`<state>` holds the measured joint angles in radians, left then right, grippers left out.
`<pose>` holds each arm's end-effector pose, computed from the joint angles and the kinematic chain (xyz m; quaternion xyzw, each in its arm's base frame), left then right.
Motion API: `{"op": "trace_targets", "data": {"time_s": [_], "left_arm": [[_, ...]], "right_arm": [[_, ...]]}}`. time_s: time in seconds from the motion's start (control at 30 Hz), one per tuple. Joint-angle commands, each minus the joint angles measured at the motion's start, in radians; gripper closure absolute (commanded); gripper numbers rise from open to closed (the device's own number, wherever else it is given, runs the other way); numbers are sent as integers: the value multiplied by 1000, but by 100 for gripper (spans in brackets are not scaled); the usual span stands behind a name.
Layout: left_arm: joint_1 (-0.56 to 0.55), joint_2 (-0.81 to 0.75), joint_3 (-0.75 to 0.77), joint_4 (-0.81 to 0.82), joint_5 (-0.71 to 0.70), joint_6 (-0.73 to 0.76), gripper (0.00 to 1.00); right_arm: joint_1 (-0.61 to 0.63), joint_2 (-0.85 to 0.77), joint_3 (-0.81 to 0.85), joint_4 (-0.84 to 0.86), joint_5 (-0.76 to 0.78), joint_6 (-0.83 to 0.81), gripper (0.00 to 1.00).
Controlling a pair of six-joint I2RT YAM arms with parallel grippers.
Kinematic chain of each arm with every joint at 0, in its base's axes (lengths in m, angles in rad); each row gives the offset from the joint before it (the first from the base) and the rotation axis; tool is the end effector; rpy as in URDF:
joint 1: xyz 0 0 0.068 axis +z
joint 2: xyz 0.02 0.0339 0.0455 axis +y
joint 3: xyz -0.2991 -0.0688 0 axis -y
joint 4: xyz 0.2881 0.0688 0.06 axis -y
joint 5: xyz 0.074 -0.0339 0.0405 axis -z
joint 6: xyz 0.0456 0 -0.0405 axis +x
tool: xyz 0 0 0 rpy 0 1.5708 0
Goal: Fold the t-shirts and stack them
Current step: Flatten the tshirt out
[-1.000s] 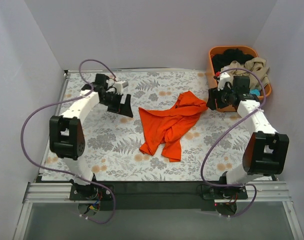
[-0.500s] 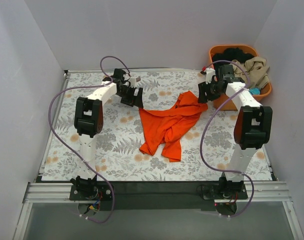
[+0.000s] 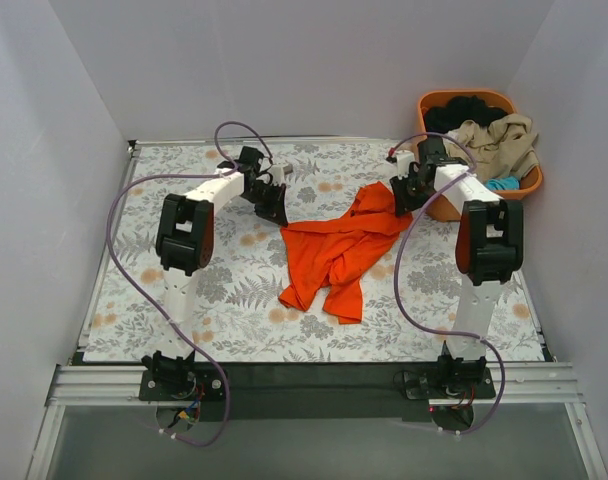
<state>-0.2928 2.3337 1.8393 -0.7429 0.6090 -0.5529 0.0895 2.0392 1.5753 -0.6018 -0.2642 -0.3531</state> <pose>0.5145 -0.1823 0.1405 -0.0727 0.9393 -0.3346 0.0231 0.4936 0.0563 0.2019 -0.2428 0.9292 0.0939 0.2623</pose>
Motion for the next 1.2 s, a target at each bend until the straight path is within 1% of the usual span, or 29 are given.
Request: {"op": "trace_targets", "data": {"time_s": [0.0,0.03,0.07,0.1,0.17,0.2,0.27,0.3,0.33,0.4,0.43,0.5,0.53,0.57,0.6,0.67,0.7,0.73,0.77,0.83,0.87,0.93,0.97,1.0,1.03,1.07,1.1,1.13,1.17], "left_arm": [[3,-28,0,-74,-3,13,100],[13,-33,15,-88,3,7,100],[32,-40,35,-98,17,-17,100],[88,-69,64,-99,53,-37,100],[160,-108,98,-98,110,-73,100],[231,-129,133,-102,142,-91,100],[291,-209,162,-122,166,-79,100],[350,-236,179,-148,178,-49,100],[369,-305,190,-159,187,-32,100],[399,-376,190,-200,201,2,100],[399,-445,178,-214,219,43,100],[386,-526,141,-230,253,68,100],[373,-562,114,-230,271,93,100],[354,-630,76,-236,273,112,100],[292,-654,57,-263,267,139,100],[181,-698,5,-294,233,207,100],[68,-726,-12,-318,226,226,100],[14,-734,-27,-323,221,237,100],[-93,-740,-55,-323,216,248,100],[-198,-735,-71,-328,210,258,100],[-297,-726,-80,-325,206,261,100],[-379,-691,-133,-276,212,225,100],[-438,-676,-155,-242,219,197,97],[-466,-621,-163,-205,219,171,89],[-489,-588,-150,-197,212,157,76],[-502,-561,-128,-162,198,128,57],[-494,-530,-64,-148,181,54,48],[-484,-478,-13,-147,167,41,41],[-450,-456,27,-133,157,27,40]], "right_arm": [[21,27,86,-47,-15,0,89],[27,26,103,-59,-36,5,98],[27,23,120,-64,-59,12,99],[27,13,165,-65,-120,25,99],[29,6,224,-62,-177,43,99],[32,13,300,-62,-225,54,99],[55,30,394,-69,-262,86,99],[71,36,429,-67,-297,82,99],[110,36,493,-66,-322,66,99],[154,56,570,-61,-362,66,99],[194,67,665,-49,-372,74,99],[226,85,736,-26,-337,106,99],[236,76,739,35,-322,121,99],[233,69,727,66,-308,153,99],[228,52,721,109,-273,163,99],[210,38,686,134,-251,166,99],[199,26,672,142,-239,161,99],[175,18,658,143,-245,164,99],[159,7,622,142,-254,166,99],[118,-36,568,146,-273,166,99],[105,-53,533,146,-273,157,99],[78,-92,421,146,-271,113,99],[72,-105,384,145,-265,96,99],[63,-126,303,145,-260,56,99],[58,-137,266,143,-253,36,99],[53,-151,231,143,-247,16,99],[52,-154,171,140,-231,-1,99],[50,-152,149,134,-222,-30,99],[52,-148,129,137,-211,-40,99]]}}
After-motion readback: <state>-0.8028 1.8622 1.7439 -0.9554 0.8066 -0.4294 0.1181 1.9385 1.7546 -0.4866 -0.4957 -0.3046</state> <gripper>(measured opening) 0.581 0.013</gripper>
